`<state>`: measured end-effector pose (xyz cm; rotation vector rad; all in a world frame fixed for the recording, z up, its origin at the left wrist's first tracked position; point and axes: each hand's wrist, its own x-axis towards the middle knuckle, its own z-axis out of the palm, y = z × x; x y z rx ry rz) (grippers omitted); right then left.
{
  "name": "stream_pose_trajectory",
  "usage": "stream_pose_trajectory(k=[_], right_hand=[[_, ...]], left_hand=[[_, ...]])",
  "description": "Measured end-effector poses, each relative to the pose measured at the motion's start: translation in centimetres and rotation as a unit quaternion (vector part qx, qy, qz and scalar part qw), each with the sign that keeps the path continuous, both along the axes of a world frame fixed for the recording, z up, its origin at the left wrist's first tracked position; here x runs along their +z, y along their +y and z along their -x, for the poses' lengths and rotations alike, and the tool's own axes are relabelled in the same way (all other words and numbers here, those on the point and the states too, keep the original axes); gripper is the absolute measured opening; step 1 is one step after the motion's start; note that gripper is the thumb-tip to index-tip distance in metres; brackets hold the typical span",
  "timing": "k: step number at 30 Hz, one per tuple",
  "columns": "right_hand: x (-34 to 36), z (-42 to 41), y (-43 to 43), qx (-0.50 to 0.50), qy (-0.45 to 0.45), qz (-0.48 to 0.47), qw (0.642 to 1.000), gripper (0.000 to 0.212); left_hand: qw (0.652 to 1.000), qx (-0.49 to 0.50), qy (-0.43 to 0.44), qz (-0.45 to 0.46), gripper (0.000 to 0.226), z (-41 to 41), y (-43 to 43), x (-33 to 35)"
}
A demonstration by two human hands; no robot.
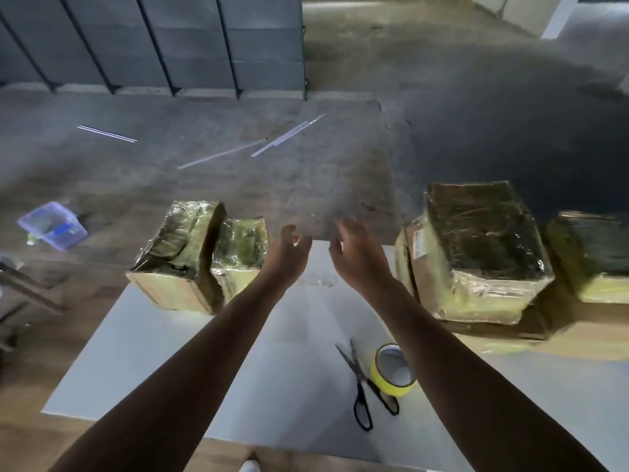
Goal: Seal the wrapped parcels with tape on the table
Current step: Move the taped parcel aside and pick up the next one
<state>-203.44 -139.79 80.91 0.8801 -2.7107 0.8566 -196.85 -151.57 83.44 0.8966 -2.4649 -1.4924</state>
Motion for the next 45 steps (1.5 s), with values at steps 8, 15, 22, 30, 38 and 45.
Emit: stream_pose_trajectory(k=[8, 15, 22, 30, 38, 45], right_hand=[[-2.7, -2.3, -11.0, -0.033, -0.164, -0.035, 0.985, 0.044], [-5.5, -3.1, -18.1, -0.113, -0.329, -0.045, 0.937, 0.050], [-7.4, -2.8, -19.8, -0.190, -0.352, -0.022, 0.916, 0.039], [-6.7, -4.8, -14.8, -0.198, -0.469, 0.026, 0.860, 0.024], [-4.8, -7.9, -8.3, -0.124, -0.432, 0.043, 0.892, 0.007], [-2.4, -8.4, -4.6, -0.084, -0.388, 0.099, 0.912, 0.030]], left_hand=[[0.995, -0.067, -0.034, 0.063, 0.043, -2.9, -10.8, -2.2], [0.990, -0.110, -0.083, 0.042, 0.046, -4.0, -15.3, -4.7], [0.981, -0.165, -0.085, 0.054, 0.041, -4.4, -17.1, -5.9], [0.992, -0.103, -0.011, 0.072, 0.032, -5.9, -17.2, -6.3], [0.985, -0.095, -0.061, -0.134, 0.052, -7.2, -13.0, -8.6], [0.990, -0.025, 0.012, -0.136, 0.027, -9.1, -8.2, -7.0]])
